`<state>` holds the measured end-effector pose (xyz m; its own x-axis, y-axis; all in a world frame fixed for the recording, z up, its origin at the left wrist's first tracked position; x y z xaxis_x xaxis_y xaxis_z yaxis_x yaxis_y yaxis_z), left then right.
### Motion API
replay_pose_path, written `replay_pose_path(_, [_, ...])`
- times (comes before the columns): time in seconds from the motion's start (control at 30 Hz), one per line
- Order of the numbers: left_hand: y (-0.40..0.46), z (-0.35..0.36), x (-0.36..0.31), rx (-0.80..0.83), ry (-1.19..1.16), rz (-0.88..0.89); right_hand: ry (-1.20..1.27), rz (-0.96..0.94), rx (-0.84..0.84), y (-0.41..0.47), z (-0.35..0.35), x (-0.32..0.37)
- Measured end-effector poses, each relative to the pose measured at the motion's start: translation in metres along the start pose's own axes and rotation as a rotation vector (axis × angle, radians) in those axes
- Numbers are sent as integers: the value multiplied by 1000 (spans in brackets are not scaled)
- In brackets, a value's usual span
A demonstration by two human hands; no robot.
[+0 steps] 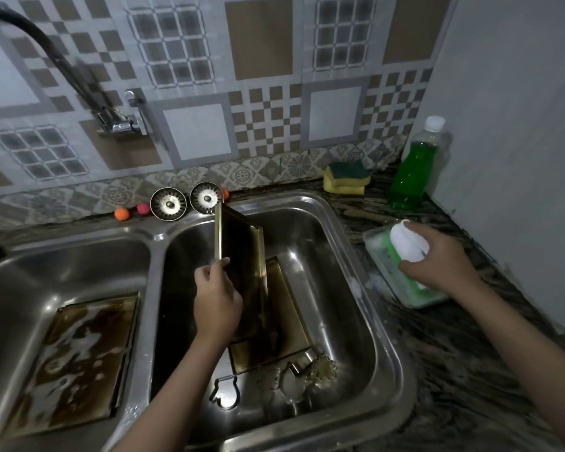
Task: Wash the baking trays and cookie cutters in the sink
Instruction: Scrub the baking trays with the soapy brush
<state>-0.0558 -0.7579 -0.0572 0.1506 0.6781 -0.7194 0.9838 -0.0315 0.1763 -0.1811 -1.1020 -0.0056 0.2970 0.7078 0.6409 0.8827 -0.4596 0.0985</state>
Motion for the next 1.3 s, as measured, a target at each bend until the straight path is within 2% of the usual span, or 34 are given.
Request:
replay_pose_path(0.2, [2,-16,14,-6,-220,-212,221,-136,-201,-20,9,67])
replay_pose_path(0.33, [-10,-15,15,-15,-325,-260,357,-255,-31,-49,88,140])
replay_pose_path(0.43, [-19,-29,13,-50,-383,-232,311,-357,116,-50,139,176])
replay_pose_path(0.5, [-25,-40,11,-44,-412,-191,217,-326,91,-24,147,180])
replay_pose_path(0.6, [-34,-51,8,-39,-454,-155,173,-166,1,2,149,196])
replay_pose_path(0.7, [-27,-64,15,-97,-498,-198,271,-295,100,-32,177,232])
replay_pose_path(0.8, [-18,-82,43,-109,-526,-275,257,-380,214,-57,184,232])
replay_pose_path(0.9, [-29,-87,44,-33,-545,-226,163,-245,106,-21,169,213])
replay_pose_path(0.97, [-37,-83,32,-9,-549,-177,184,-204,32,-12,164,223])
replay_pose_path(1.07, [-30,-84,33,-23,-605,-221,248,-341,111,-48,182,251])
replay_pose_path(1.17, [-17,-99,54,-112,-644,-287,223,-430,214,-73,184,244])
replay_pose_path(1.23, [-17,-105,59,-122,-648,-264,151,-357,185,-49,173,225])
replay_pose_path(1.3, [-25,-99,48,-47,-631,-205,140,-258,101,-22,159,221])
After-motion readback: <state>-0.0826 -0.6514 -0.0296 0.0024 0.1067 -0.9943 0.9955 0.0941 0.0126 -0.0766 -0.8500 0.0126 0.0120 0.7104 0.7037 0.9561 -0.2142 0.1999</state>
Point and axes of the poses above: each hand's wrist, its own y-axis towards the middle knuckle, its own z-axis out of the palm, x = y × z, the point moved 3 cm from there along y, towards the middle knuckle, and after that the axes turned 8 degrees about -z, right-handed, at the moved point
